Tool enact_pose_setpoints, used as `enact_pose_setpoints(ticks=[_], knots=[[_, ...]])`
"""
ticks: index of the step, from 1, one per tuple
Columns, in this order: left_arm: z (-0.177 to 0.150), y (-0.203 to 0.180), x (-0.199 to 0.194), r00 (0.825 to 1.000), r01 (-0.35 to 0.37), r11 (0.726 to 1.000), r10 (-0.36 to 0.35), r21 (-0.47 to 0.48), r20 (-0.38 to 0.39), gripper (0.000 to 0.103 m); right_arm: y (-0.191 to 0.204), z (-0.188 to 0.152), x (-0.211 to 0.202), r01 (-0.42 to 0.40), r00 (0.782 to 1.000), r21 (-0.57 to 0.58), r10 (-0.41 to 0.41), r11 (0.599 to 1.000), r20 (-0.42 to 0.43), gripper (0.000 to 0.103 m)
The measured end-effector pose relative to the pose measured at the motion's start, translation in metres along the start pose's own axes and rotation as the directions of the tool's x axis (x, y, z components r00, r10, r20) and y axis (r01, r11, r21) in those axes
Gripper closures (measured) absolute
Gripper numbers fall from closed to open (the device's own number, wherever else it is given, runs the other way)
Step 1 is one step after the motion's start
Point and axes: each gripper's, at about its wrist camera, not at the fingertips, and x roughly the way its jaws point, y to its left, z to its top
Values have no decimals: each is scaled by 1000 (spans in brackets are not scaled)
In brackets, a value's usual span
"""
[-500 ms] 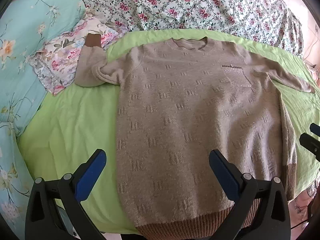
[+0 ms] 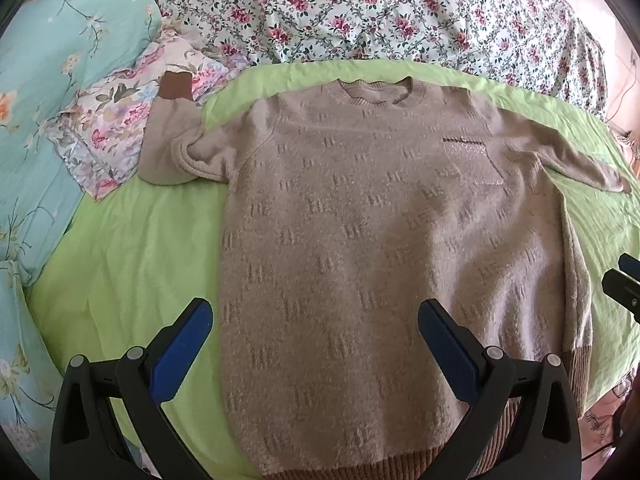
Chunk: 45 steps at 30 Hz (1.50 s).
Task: Fold small clothes
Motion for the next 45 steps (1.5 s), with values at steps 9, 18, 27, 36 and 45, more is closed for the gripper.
enact_pose_setpoints(ticks=[9,18,27,36,45], knots=[[14,-6,18,1000,13,1000,-13,-4,-16,0,-37,8,8,23,1000,77,-23,997,-6,0],[31,-16,35,999,19,1000,-19,10,-36,0,-132,28,4,-12,997,282,-9,959,72,0],[48,-31,60,997,37,999,-36,3,-73,0,-321,67,1,95,969,624,-215,776,119,38],[60,-52,89,993,39,999,-34,36,-116,0,-427,93,29,18,966,787,-215,616,146,91],[59,-44,94,989,84,996,-82,6,-124,0,-291,160,34,-104,960,503,-46,858,277,96]])
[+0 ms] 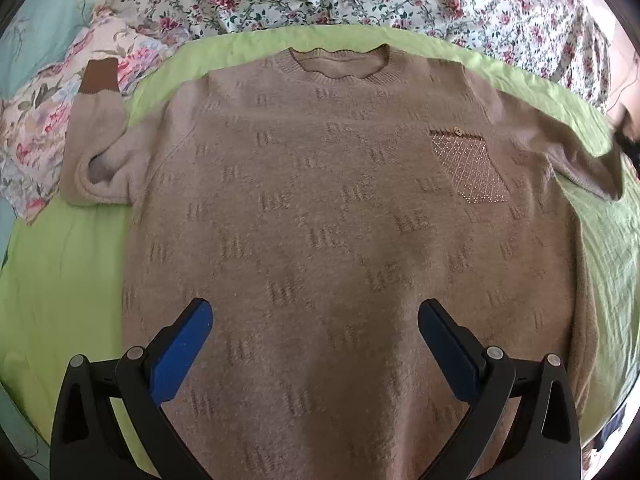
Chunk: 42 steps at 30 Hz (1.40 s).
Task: Fold small clothes
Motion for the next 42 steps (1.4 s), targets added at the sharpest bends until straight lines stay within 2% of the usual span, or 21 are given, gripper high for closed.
enact_pose_setpoints(ticks=[3,5,8,11,15,19,21,22,23,24,26,28,30,32,34,35,36,37,38,40,42], knots=[[-4,10,-5,1000,11,1000,-11,-21,10,0,70,-24,24,-123,990,-75,117,989,-81,96],[-6,19,-8,1000,21,999,-20,-42,14,0,116,-46,40,-218,969,-106,202,970,-144,96],[-9,38,-11,999,35,996,-33,-78,23,0,188,-88,72,-352,914,-133,309,927,-262,96],[-13,53,-14,998,53,994,-49,-99,39,0,251,-132,97,-442,856,-156,364,883,-368,96],[-12,76,-12,991,131,981,-124,-145,55,0,310,-186,135,-499,788,-155,372,853,-491,96],[-5,89,-4,983,181,968,-173,-175,62,0,343,-233,177,-503,741,-160,329,849,-585,96],[4,93,2,979,200,963,-190,-179,68,0,349,-245,190,-493,729,-159,307,855,-612,91],[9,94,5,977,209,961,-200,-178,71,0,349,-249,195,-483,724,-154,293,862,-625,84],[18,95,10,973,229,958,-219,-174,78,0,349,-253,199,-483,705,-127,298,866,-643,73],[25,95,16,970,240,955,-230,-176,80,0,346,-254,198,-493,695,-102,321,864,-643,68],[41,97,28,962,271,945,-261,-182,82,0,337,-246,184,-509,708,-93,354,856,-611,58],[61,100,51,952,306,928,-301,-213,56,0,322,-233,166,-503,736,-91,370,860,-566,58],[83,101,76,929,365,896,-368,-252,37,0,304,-215,148,-495,760,-76,389,866,-520,58],[97,101,95,917,390,879,-397,-276,32,1,282,-202,123,-474,792,-72,389,878,-471,58],[113,98,110,925,372,884,-378,-285,35,5,260,-195,102,-453,814,-69,381,889,-438,58],[122,94,110,930,367,892,-362,-264,71,11,252,-193,94,-439,826,-72,371,895,-424,58],[125,91,111,931,364,897,-356,-248,80,34,243,-191,85,-423,839,-78,359,903,-408,58],[130,87,112,932,363,902,-354,-234,78,72,235,-188,78,-408,852,-81,347,909,-393,58],[134,84,112,931,366,903,-359,-225,72,95,222,-183,68,-383,869,-85,328,920,-370,58],[137,84,100,931,364,907,-350,-211,102,97,206,-176,58,-337,897,-96,289,936,-334,58],[136,94,79,938,333,921,-302,-201,168,97,188,-163,48,-284,926,-112,243,952,-289,58]])
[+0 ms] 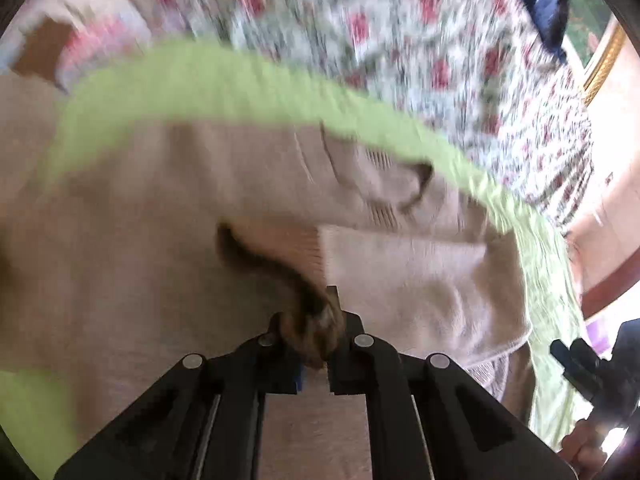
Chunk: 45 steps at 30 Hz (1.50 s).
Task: Fold small clothes
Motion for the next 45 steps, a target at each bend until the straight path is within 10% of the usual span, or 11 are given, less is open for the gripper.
enact_pose_setpoints(ticks=[6,11,16,18,19,24,30,34,36,38,45], knots=[[-9,47,-9,997,-78,993,79,-84,13,97,-50,31,-14,171,984,36,-173,985,33,56],[-24,42,0,997,-71,995,70,-71,-20,96,-73,61,25,199,980,47,-198,979,-20,33],[-31,38,6,996,-82,994,80,-72,-35,96,-93,78,81,237,966,46,-230,970,-120,33],[-30,36,6,996,-83,994,81,-65,-38,96,-95,79,97,236,960,24,-229,972,-163,49],[-29,33,5,997,-77,995,75,-58,-36,96,-93,80,98,224,960,8,-219,975,-171,95],[-24,17,11,998,-47,999,46,-27,-39,96,-79,101,75,311,944,-109,-320,944,-76,94],[-30,25,16,998,-40,999,37,-38,-56,93,-75,89,79,464,875,-170,-480,869,-64,88],[-34,29,14,997,-39,998,36,-39,-65,92,-32,61,61,304,947,-233,-320,924,-33,68],[-39,31,6,997,-54,998,52,-23,-65,88,-27,44,76,269,944,-261,-307,927,-118,52],[-44,35,-8,995,-82,997,82,-2,-65,83,-42,38,86,364,904,-260,-407,894,-133,53],[-17,65,-72,962,-271,961,267,55,64,35,-16,24,38,218,969,-188,-236,958,-80,53]])
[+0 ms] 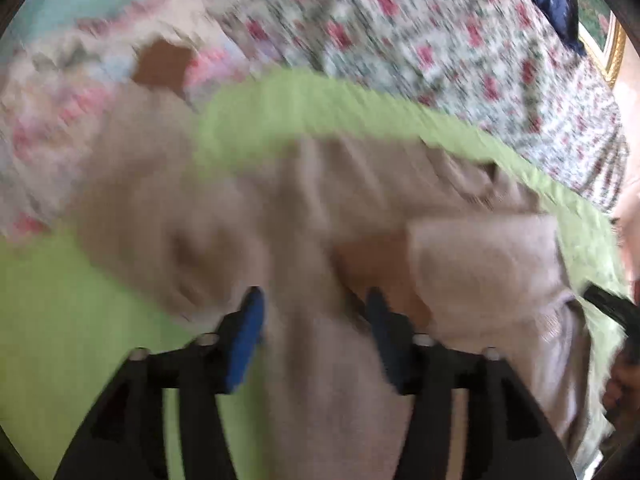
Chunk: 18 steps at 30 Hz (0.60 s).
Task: Fold small clothes
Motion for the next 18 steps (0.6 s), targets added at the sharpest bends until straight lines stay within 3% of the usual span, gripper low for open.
enact_pose_setpoints(ticks=[3,5,9,11,12,13,14,15,16,17,18], knots=[[34,17,5,993,-112,994,112,-1,41,22,30,-19,-11,-89,996,-39,89,995,-11,47],[70,33,27,986,-165,986,166,-23,34,21,45,-35,-18,-132,991,-56,131,990,-26,46],[120,56,92,955,-292,956,290,-26,-55,20,67,-61,-14,-203,976,-63,197,977,-89,46],[131,69,125,944,-313,949,306,-43,-123,20,73,-69,-10,-218,971,-72,208,973,-121,46],[134,78,139,935,-329,943,318,-56,-155,24,74,-72,-8,-225,967,-71,215,972,-134,46],[134,84,148,923,-359,931,343,-65,-175,36,74,-75,-7,-231,965,-71,219,970,-143,46],[133,92,154,923,-359,929,339,-89,-181,42,74,-77,-8,-233,964,-72,220,970,-150,46],[132,96,154,930,-345,933,324,-107,-170,55,75,-77,-7,-229,964,-78,215,970,-154,46],[130,100,150,938,-332,935,313,-129,-146,76,75,-78,-9,-223,966,-86,208,971,-154,46],[128,103,146,945,-316,938,299,-139,-132,88,76,-76,-11,-218,967,-91,203,972,-150,46],[125,106,138,957,-284,947,269,-153,-109,94,75,-76,-13,-219,968,-92,204,971,-146,46]])
